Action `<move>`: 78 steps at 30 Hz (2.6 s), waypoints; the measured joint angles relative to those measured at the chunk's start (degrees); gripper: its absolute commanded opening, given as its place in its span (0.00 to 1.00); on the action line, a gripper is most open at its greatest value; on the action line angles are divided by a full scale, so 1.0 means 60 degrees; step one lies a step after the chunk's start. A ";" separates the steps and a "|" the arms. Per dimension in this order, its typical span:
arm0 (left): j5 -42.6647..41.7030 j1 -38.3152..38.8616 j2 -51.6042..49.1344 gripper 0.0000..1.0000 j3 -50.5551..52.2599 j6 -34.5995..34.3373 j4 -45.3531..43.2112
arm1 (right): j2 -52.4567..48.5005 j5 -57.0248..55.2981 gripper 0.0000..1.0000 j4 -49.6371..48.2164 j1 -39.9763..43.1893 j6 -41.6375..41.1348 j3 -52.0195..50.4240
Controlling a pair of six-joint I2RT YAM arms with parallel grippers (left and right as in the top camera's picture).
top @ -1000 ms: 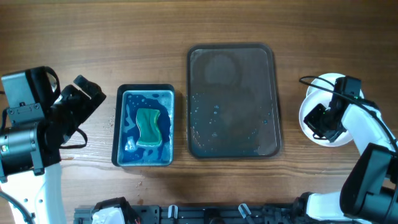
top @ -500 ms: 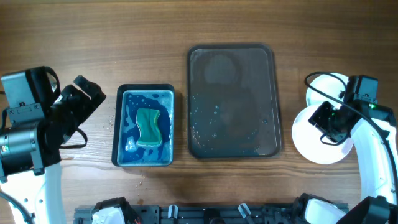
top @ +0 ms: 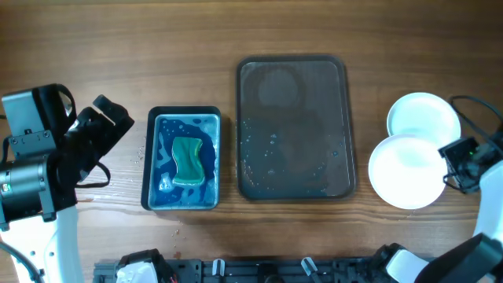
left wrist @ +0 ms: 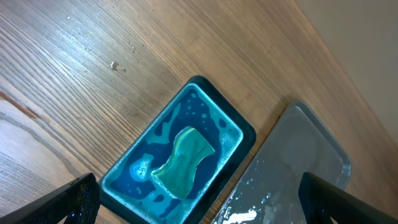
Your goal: Clean dirty plates on tray and stack at the side
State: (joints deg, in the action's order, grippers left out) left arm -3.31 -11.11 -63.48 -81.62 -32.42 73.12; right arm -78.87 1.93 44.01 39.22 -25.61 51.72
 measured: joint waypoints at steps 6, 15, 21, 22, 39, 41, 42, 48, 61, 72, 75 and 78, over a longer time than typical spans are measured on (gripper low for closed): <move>0.0000 0.0000 0.0000 1.00 0.0000 -0.0004 0.0000 | -0.1016 0.0106 0.63 -0.0182 0.0546 0.0277 -0.0157; 0.0000 0.0000 0.0000 1.00 0.0004 0.0000 0.0000 | -0.2011 0.0248 0.04 -0.0390 0.0554 0.1264 -0.0171; 0.0000 0.0000 0.0000 1.00 0.0000 -0.0004 0.0000 | -0.1974 0.0441 0.04 -0.0248 0.0554 0.1366 -0.0171; 0.0000 0.0000 0.0000 1.00 0.0004 0.0000 0.0000 | -0.1927 0.0474 0.04 -0.0237 0.0554 0.1366 -0.0171; 0.0000 0.0000 0.0000 1.00 0.0000 0.0000 0.0000 | -0.0729 0.0816 0.41 -0.0470 0.0550 0.0729 -0.0171; 0.0000 0.0000 0.0000 1.00 0.0004 0.0000 0.0000 | -0.0729 0.0812 0.45 -0.0266 0.0776 0.0248 -0.0171; 0.0000 0.0000 0.0000 1.00 0.0000 0.0000 0.0000 | -0.0729 0.0812 0.47 -0.0211 0.0991 0.0036 -0.0171; 0.0000 0.0000 0.0000 1.00 0.0004 0.0000 0.0000 | -0.0736 0.0772 0.48 -0.0131 0.2790 -0.0535 -0.0171; 0.0000 0.0000 0.0000 1.00 0.0004 -0.0004 0.0004 | -0.2295 0.0663 0.50 -0.0667 0.3872 -0.0878 -0.0171; 0.0000 0.0000 0.0000 1.00 0.0004 0.0000 0.0000 | -0.2331 -0.0510 0.37 -0.0674 0.3872 -0.0892 -0.0171; 0.0000 0.0000 0.0000 1.00 0.0000 0.0000 0.0000 | -0.2331 -0.0696 0.43 -0.0670 0.3872 -0.0911 -0.0171; 0.0000 0.0000 0.0000 1.00 0.0000 0.0000 0.0000 | -0.2331 -0.0871 0.47 -0.0557 0.3872 -0.0958 -0.0171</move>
State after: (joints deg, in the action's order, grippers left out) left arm -3.31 -11.11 -63.48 -81.62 -32.42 73.12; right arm -92.86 -3.29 40.66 62.46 -31.35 50.70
